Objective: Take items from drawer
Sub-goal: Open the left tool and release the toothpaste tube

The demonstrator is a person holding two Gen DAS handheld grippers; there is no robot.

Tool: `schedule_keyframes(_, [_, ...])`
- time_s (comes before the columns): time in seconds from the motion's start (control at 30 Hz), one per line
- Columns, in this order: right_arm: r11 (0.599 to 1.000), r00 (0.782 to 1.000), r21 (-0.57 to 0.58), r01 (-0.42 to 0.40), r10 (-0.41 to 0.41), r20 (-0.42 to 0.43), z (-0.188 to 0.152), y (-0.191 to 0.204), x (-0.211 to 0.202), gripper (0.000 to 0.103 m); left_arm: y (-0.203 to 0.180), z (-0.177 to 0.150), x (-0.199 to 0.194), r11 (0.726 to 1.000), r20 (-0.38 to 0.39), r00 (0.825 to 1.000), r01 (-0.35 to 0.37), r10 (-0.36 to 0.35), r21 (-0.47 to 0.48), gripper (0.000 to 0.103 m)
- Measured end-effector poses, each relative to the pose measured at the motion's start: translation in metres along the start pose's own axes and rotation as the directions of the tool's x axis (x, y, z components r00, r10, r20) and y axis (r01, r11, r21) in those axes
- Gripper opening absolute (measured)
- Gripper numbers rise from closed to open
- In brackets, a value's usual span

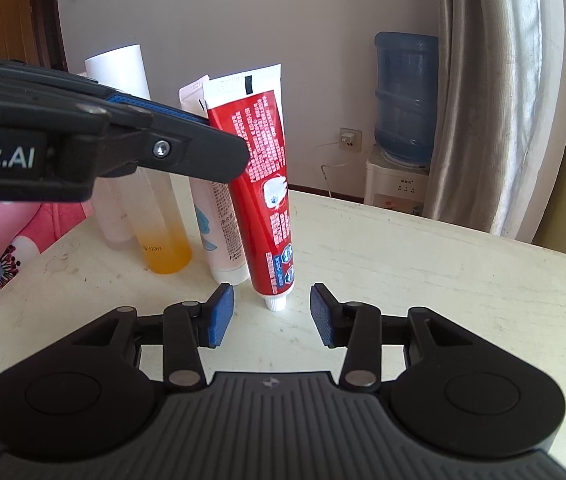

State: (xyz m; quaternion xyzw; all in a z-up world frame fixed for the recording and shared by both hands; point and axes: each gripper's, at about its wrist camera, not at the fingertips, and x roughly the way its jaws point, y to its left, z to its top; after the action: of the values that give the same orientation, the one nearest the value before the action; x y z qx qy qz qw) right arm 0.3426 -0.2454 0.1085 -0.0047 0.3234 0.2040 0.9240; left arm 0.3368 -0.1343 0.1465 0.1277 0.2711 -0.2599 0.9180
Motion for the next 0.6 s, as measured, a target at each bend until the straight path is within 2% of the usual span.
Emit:
schedule_keyframes(0.23, [0.998,1.000,0.055,0.002,-0.002,0.000,-0.016,-0.005,-0.015,0.045,-0.004,-0.008,-0.024,1.000,-0.009,1.000,-0.002,0.002,-0.009,0.025])
schedule_keyframes(0.37, [0.997,1.000,0.081,0.001,-0.002,0.010,-0.029,0.002,-0.037,0.045,-0.010,-0.015,-0.044,1.000,-0.002,1.000,-0.001,0.001,-0.013,0.029])
schedule_keyframes(0.53, [0.992,0.999,0.125,-0.011,0.005,0.046,-0.039,0.006,-0.061,0.045,-0.022,-0.034,-0.078,1.000,0.012,1.000,0.001,-0.001,-0.024,0.032])
schedule_keyframes(0.6, [0.990,0.997,0.141,-0.024,0.014,0.069,-0.038,0.000,-0.058,0.045,-0.028,-0.045,-0.094,1.000,0.012,1.000,0.003,-0.003,-0.030,0.034])
